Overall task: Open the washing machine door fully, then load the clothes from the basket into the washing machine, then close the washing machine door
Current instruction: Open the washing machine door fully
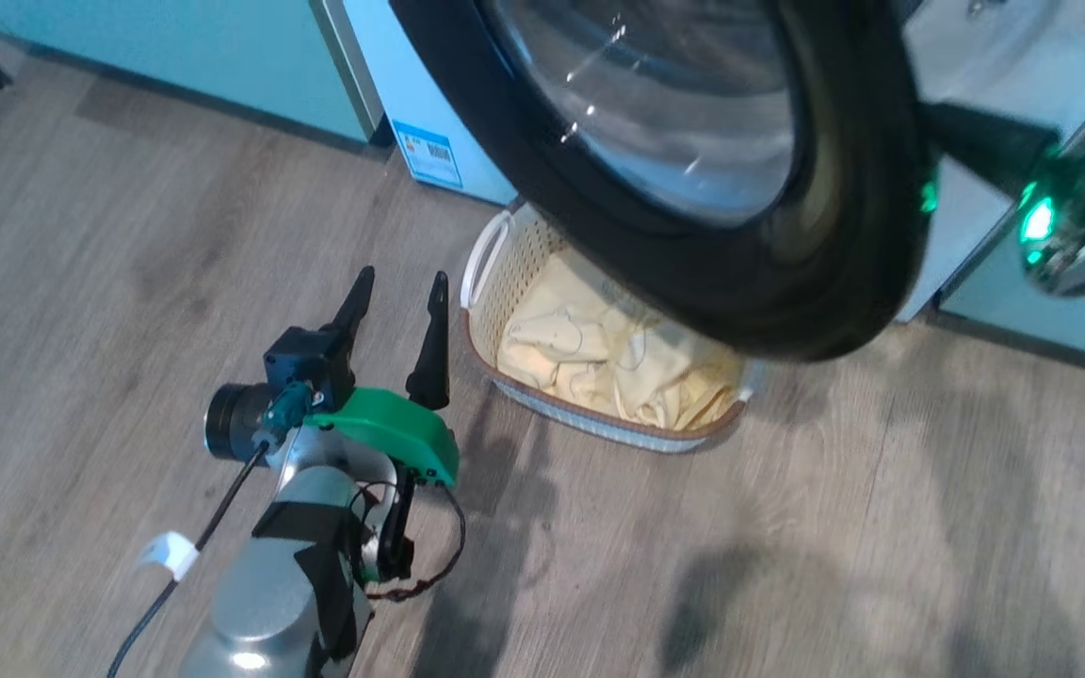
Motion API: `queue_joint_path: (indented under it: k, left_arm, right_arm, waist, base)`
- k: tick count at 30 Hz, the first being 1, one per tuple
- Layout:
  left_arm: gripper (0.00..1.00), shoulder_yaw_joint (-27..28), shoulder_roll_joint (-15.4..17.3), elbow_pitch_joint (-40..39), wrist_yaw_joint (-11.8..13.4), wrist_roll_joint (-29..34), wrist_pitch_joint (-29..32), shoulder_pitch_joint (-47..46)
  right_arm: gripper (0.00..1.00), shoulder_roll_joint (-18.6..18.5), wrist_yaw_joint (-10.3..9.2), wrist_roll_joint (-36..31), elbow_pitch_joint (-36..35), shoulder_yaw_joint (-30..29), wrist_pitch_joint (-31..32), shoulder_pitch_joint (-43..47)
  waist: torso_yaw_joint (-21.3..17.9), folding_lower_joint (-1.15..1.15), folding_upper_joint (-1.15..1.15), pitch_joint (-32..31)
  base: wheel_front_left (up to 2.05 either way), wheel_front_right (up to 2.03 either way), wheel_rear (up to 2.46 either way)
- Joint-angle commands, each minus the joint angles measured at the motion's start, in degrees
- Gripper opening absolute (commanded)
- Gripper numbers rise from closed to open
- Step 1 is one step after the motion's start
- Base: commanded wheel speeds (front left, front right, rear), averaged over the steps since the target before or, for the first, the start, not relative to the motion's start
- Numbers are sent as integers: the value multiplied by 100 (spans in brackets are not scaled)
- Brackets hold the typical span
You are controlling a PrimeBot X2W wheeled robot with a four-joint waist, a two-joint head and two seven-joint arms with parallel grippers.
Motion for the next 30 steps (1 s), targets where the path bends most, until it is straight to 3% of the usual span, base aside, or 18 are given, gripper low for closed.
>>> queue_joint_path:
  k: [1, 14, 30]
  left_arm:
    - [100, 199, 127, -129, -22, 65, -35, 51]
    - [100, 332, 127, 23, -271, 209, -35, 335]
    - [100, 504, 127, 86, -403, 258, -35, 537]
  right_arm:
    - [0, 122, 24, 31, -229, 41, 66, 65]
    - [0, 627, 24, 1, -253, 210, 377, 637]
    - [0, 1169, 24, 47, -212, 442, 568, 1022]
  waist:
    - [10, 0, 0, -147]
    - [80, 0, 0, -641]
    - [115, 0, 0, -961]
  base:
    - [0, 0, 0]
    - [0, 0, 0]
    - [0, 0, 0]
